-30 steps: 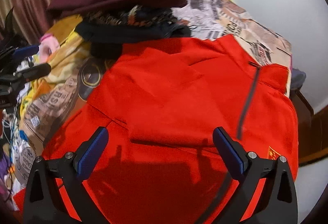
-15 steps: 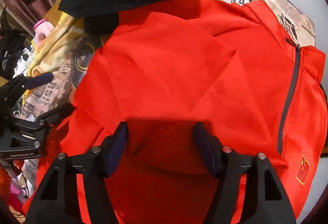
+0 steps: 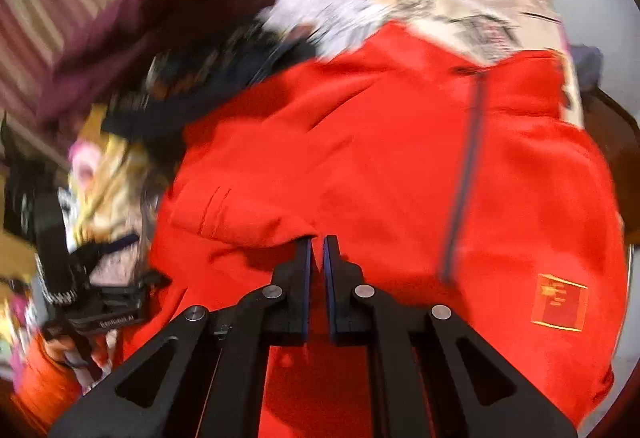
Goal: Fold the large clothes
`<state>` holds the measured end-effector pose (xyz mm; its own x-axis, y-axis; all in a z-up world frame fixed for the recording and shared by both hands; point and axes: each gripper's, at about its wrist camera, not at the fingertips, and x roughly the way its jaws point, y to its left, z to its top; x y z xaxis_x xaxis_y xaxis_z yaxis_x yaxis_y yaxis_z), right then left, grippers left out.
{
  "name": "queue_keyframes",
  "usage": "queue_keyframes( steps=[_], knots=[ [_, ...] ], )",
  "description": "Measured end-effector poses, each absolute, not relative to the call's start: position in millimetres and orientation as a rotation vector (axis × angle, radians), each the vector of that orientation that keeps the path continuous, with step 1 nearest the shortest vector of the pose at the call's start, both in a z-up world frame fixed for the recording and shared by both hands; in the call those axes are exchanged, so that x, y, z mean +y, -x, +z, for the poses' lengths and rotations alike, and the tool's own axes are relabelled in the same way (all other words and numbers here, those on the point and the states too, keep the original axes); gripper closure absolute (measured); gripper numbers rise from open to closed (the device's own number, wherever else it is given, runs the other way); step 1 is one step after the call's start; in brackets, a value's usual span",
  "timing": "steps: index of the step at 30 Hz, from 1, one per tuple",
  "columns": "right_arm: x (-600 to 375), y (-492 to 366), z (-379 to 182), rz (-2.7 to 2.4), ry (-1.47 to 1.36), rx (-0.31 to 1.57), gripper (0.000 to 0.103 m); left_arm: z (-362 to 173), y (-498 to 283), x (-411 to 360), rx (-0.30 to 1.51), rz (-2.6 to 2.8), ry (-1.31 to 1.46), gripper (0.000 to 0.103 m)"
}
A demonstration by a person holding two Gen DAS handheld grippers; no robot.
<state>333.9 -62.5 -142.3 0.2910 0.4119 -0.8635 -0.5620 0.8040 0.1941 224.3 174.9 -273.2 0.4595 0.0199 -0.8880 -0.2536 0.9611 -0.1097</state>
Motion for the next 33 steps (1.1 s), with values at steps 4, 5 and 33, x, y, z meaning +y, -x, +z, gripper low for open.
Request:
queue_keyframes(
  steps=[4, 5, 33],
  knots=[
    [-108.4, -353.5, -126.8, 0.546, 0.061, 1.054, 0.098, -273.3, -224.9, 174.7, 1.083, 0.175, 0.235, 0.015],
    [-117.1, -357.4, -125.3, 0.514, 0.047, 1.042, 0.097, -273.4, -225.2, 174.6, 1.084, 0.177, 0.239, 0.015],
    [-42.5, -369.8, -127.5, 0.547, 0.256, 0.976, 0.053, -272.1, -226.2, 167.7, 1.074, 0.211, 0.202, 0.015]
  ],
)
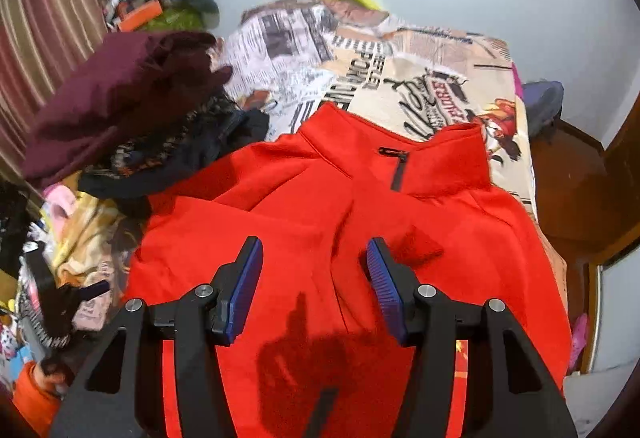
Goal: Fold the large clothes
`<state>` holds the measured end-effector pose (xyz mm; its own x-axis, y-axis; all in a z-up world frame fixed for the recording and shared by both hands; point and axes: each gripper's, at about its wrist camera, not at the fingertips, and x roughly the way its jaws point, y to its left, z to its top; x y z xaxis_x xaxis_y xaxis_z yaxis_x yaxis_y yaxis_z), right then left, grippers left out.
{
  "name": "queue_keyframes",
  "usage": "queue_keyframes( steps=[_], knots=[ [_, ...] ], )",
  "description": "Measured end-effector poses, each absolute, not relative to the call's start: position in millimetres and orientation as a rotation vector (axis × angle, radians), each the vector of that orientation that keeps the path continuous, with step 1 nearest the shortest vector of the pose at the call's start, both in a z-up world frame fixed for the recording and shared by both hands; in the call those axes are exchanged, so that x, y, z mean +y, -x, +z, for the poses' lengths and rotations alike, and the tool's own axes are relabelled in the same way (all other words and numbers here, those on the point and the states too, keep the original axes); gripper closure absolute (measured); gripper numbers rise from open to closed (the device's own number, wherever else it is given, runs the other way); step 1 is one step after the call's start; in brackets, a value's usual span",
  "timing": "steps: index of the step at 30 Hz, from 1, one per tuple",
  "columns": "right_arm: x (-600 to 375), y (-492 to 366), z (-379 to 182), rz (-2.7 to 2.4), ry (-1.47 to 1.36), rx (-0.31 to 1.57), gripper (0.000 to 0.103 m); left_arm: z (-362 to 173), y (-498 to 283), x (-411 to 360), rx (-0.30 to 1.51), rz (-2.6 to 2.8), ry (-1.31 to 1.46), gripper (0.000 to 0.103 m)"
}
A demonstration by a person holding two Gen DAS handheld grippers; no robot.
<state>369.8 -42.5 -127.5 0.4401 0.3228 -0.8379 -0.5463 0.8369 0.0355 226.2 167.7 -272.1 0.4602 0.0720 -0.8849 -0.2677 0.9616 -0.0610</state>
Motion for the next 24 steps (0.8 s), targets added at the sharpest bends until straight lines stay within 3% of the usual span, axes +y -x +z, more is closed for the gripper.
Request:
queue_keyframes(
  steps=[14, 15, 16, 18, 24],
  knots=[
    [-15.1, -429.9, -200.1, 0.423, 0.424, 1.176, 0.054, -279.2, -224.5, 173.5, 1.052, 0.199, 0.244, 0.011],
    [-14.3, -429.5, -201.0, 0.411, 0.449, 1.16, 0.061, -279.7, -224.7, 174.4, 1.051, 0.2, 0.248, 0.011],
    [-14.3, -427.0, -200.0, 0.398, 0.471, 1.143, 0.077, -280.3, -224.8, 174.6, 1.049, 0.201, 0.254, 0.011],
    [-15.1, -427.4, -197.0, 0.411, 0.457, 1.141, 0.094, -281.0, -225.0, 175.5, 1.049, 0.202, 0.262, 0.01],
    [-36.9, -414.4, -153.8, 0.465, 0.333, 1.052, 0.095, -281.7, -224.8, 176.5, 1.052, 0.202, 0.262, 0.009]
  ],
)
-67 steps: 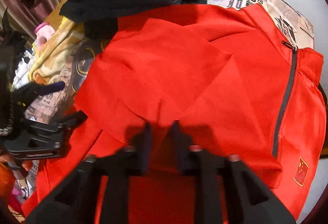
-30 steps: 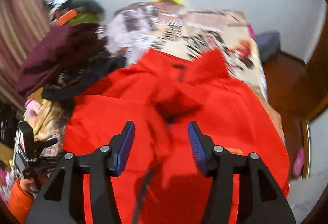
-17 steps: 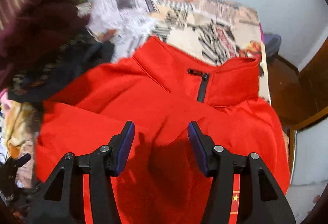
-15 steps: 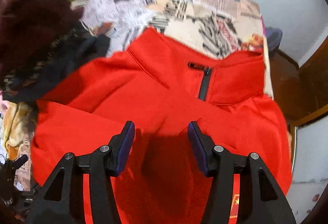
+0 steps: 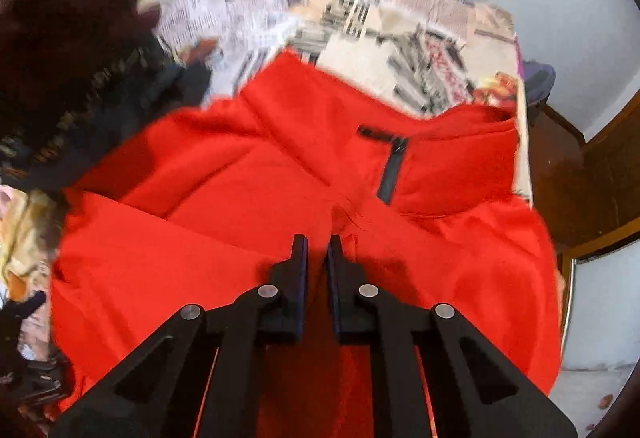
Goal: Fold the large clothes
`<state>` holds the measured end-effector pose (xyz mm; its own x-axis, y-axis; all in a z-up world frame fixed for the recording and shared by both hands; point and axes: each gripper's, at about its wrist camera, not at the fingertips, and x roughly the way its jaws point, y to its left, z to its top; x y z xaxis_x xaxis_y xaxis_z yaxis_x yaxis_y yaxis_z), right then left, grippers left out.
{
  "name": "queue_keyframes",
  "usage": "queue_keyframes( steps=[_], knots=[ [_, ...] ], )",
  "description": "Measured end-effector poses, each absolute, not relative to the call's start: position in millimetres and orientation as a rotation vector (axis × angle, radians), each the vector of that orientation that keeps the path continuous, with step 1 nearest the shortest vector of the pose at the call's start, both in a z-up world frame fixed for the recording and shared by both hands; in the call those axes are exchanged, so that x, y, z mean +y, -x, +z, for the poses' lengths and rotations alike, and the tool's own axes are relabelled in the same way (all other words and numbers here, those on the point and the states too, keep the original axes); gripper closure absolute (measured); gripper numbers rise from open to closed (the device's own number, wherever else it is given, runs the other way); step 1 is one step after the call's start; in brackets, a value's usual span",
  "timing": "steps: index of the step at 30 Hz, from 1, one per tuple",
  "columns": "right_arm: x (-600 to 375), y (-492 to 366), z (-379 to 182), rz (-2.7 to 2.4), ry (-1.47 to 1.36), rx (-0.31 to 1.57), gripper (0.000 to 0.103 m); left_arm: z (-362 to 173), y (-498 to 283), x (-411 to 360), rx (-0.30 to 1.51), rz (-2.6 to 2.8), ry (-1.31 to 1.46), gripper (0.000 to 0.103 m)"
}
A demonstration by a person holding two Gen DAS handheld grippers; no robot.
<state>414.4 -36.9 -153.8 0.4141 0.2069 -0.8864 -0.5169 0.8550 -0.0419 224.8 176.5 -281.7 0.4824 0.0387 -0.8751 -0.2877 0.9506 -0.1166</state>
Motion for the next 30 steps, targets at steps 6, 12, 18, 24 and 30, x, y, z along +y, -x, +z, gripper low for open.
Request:
queue_keyframes(
  steps=[6, 12, 18, 24, 30],
  knots=[
    [-89.2, -401.5, -84.0, 0.477, 0.174, 0.926, 0.097, -282.9, -226.1, 177.3, 1.055, 0.213, 0.254, 0.007],
    [-151.8, -389.7, -44.1, 0.45, 0.048, 0.843, 0.097, -283.0, -227.5, 172.8, 1.058, 0.237, 0.243, 0.007],
    [-193.2, -380.1, -73.5, 0.402, -0.02, 0.905, 0.097, -280.3, -229.5, 168.4, 1.072, 0.256, 0.223, 0.008],
    [-232.7, -367.0, -130.3, 0.333, -0.099, 1.037, 0.097, -273.5, -224.8, 164.9, 1.087, 0.26, 0.185, 0.008],
    [-252.3, -349.0, -160.1, 0.325, -0.137, 1.097, 0.097, -264.0, -214.7, 159.8, 1.087, 0.245, 0.159, 0.008]
  ],
)
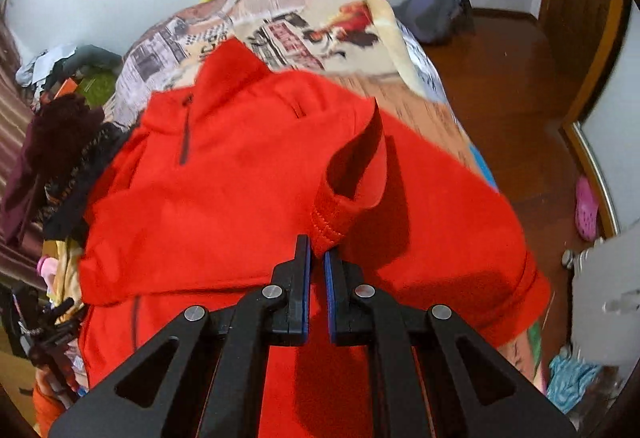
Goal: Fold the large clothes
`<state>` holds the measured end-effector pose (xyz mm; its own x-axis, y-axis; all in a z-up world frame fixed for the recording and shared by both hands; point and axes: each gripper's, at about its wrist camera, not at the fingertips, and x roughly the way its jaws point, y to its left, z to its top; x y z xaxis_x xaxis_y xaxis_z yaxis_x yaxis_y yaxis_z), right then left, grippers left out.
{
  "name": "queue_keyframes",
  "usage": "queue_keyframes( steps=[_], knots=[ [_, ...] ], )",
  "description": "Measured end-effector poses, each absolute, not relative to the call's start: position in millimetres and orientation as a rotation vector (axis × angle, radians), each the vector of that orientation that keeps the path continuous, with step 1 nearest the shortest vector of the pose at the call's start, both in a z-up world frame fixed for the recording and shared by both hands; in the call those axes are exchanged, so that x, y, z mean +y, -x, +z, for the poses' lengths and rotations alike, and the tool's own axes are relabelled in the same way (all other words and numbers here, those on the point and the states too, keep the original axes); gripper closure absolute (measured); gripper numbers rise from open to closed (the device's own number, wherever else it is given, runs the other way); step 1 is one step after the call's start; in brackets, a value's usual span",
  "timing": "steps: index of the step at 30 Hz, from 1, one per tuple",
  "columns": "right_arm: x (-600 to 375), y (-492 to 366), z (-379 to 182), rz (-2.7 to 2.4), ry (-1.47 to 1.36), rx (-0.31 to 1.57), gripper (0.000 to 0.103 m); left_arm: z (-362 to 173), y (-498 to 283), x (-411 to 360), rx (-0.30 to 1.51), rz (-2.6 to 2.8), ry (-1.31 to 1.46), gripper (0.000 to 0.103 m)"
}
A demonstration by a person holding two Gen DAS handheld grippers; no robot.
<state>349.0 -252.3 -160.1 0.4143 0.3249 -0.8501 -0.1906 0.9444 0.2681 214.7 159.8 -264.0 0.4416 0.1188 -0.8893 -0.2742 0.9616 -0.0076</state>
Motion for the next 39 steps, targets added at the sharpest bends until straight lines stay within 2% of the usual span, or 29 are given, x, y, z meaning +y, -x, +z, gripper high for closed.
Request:
queue_keyframes(
  steps=[15, 17, 22, 25, 30, 39],
  knots=[
    [-283.6, -317.6, -140.5, 0.296, -0.193, 1.047, 0.094, -179.0, -223.0, 117.4, 0.904, 0.146, 0.08, 0.008],
    [-293.4, -312.7, -132.1, 0.264, -0.185, 1.02, 0.09, -168.1, -228.9, 108.4, 0.874, 0.129, 0.067, 0.008],
    [-323.8, -303.0, -111.9, 0.147, -0.19, 0.935, 0.065, -144.6, -246.7, 86.3, 0.805, 0.084, 0.034, 0.008],
    [-347.5, -300.2, -105.1, 0.101, -0.256, 0.9, 0.055, -135.3, -257.5, 72.3, 0.775, 0.056, 0.025, 0.008],
    [-382.9, -305.8, -121.2, 0.069, -0.44, 0.928, 0.053, -137.6, -273.4, 52.4, 0.774, 0.013, 0.02, 0.008],
    [-406.3, -327.6, -192.1, 0.058, -0.695, 1.088, 0.053, -178.7, -293.1, 30.2, 0.885, -0.035, 0.032, 0.008]
  ],
)
